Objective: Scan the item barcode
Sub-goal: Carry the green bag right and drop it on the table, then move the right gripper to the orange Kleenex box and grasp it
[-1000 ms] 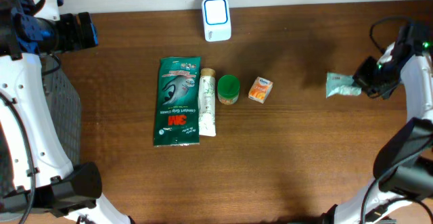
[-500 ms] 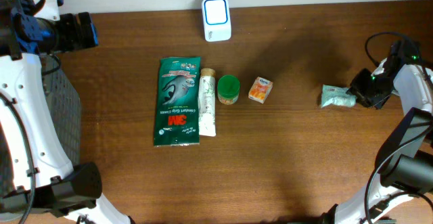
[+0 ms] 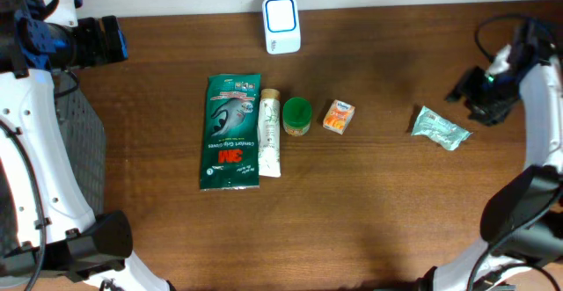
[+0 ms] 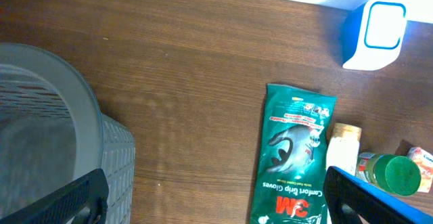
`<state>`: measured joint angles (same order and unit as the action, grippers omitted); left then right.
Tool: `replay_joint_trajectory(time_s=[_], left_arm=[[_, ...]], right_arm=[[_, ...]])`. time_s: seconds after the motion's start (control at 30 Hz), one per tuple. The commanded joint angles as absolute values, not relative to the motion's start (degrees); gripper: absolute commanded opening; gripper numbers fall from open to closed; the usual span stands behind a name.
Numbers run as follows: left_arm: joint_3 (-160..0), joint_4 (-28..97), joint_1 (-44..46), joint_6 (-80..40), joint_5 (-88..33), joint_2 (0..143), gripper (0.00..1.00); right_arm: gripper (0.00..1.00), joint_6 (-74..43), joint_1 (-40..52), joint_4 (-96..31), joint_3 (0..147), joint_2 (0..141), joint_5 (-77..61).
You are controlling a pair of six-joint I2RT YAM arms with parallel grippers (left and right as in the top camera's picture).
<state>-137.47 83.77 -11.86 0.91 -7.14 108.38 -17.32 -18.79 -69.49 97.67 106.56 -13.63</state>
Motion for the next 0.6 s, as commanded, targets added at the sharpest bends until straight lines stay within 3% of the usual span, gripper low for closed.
replay_joint_trajectory(time_s=[0.0, 0.33, 0.47, 0.57], left_arm=[[-137.78, 83.68, -11.79, 1.37, -7.73, 108.40, 0.99], [-137.78, 83.68, -11.79, 1.37, -7.73, 108.40, 0.99], [-137.78, 83.68, -11.79, 1.37, -7.73, 108.40, 0.99], [-137.78, 83.68, -11.79, 1.37, -7.70, 108.40, 0.99]], right_arm=[[0.58, -16.34, -11.88, -70.57, 98.52, 105.21, -14.59], [0.69, -17.69, -0.60, -66.96, 97.14, 105.38, -14.37], [0.91, -20.58, 0.34, -63.86, 94.43, 105.58, -14.46], [0.95, -21.96, 0.80, -60.93, 90.54, 105.58, -15.07]])
